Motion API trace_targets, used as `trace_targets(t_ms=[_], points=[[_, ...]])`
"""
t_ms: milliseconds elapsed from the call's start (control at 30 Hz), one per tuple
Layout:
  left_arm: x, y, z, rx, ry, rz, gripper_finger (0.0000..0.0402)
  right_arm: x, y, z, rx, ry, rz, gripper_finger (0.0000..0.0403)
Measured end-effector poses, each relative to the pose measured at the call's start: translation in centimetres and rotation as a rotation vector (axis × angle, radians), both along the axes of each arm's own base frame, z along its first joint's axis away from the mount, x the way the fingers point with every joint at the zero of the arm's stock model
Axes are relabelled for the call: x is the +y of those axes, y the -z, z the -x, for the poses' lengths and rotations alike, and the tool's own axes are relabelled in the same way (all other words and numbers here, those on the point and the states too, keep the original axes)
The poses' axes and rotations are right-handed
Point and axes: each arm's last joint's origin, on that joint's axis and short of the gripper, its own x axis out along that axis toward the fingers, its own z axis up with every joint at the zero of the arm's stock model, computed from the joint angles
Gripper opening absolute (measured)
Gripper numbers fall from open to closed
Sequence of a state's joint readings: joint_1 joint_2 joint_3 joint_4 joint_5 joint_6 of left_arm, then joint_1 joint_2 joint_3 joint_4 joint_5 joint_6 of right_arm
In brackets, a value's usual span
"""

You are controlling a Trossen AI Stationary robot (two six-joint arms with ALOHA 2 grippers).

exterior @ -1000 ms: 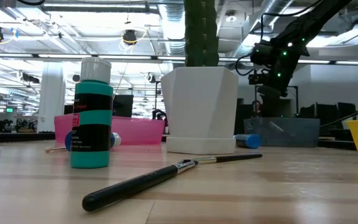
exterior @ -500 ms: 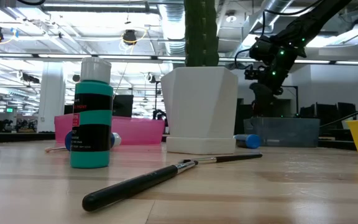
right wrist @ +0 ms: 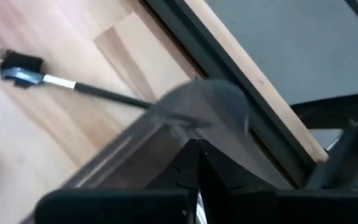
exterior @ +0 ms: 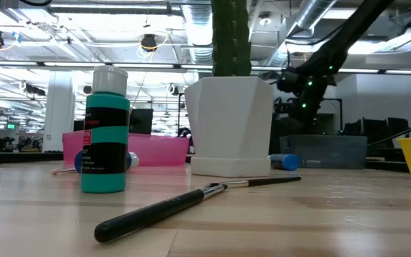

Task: Pick & Place Paint Supplies
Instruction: Put the powder brush into the black bin

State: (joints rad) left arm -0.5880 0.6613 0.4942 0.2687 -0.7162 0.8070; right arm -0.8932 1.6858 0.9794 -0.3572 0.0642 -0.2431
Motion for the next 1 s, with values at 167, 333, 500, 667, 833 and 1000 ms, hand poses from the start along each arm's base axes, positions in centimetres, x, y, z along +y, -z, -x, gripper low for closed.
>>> trace_targets(t_ms=[167,333,500,667,833,1000], points=[[0.0,0.0,0.0,0.000,0.000,0.001,0.0007,-1.6,-0.1,-0.9,-0.041,0.005,-0.017,0.0001],[0.0,0.0,0.0,0.003,0.000,-0.002,0.0007,-3.1,0.0,-1.1,-0.055,0.048,-0.024,0.0001],[0.0,0.1,0.0,0.006,0.000,-0.004,0.0007,-3.4,0.4,-0.8,-0.057,0.047,-0.059,0.0000],[0.0,0.1,0.0,0.006,0.000,-0.002,0.0007,-2.8,-0.1,-0.3,-0.053,0.034,-0.107,0.0000],[0.0,0.1,0.0,0.005,0.000,0.003,0.0007,-1.7,-0.6,-0.2,-0.022,0.006,-0.172,0.0000],[0.0,0.1,0.0,0.003,0.002,0.021,0.0007,-0.5,-1.1,-0.5,-0.005,-0.023,-0.194,0.0000]])
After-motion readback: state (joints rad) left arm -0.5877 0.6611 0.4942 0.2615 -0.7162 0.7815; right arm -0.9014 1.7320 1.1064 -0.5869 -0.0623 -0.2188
